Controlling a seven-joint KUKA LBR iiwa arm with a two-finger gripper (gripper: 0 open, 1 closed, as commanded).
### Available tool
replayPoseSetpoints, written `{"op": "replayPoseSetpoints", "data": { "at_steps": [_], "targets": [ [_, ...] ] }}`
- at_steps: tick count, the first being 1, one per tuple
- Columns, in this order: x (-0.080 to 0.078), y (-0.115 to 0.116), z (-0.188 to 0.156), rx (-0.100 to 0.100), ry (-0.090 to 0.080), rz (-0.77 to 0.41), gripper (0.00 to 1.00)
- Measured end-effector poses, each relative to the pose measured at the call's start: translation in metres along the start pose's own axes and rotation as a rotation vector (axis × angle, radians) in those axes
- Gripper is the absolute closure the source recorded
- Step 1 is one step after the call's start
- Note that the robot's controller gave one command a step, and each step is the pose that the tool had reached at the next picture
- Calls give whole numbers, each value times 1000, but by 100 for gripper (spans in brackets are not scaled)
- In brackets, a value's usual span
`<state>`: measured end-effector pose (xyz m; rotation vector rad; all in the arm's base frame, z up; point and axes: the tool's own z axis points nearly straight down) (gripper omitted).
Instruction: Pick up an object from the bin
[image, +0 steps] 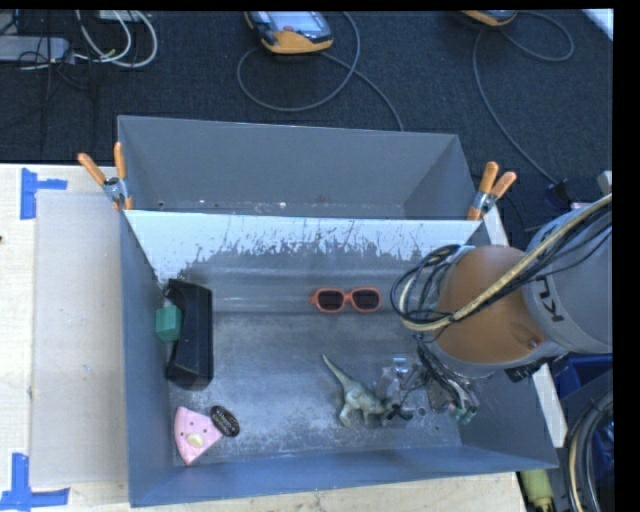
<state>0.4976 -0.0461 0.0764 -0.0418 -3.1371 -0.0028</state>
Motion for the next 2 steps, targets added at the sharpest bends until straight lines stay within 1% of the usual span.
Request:
{"op": "replayPoseSetpoints", "data": {
  "at_steps": [1,2],
  "targets": [
    [5,3,-9,-1,2,5,100],
    [-4,5,-37,-1,4,28,100]
  ]
}}
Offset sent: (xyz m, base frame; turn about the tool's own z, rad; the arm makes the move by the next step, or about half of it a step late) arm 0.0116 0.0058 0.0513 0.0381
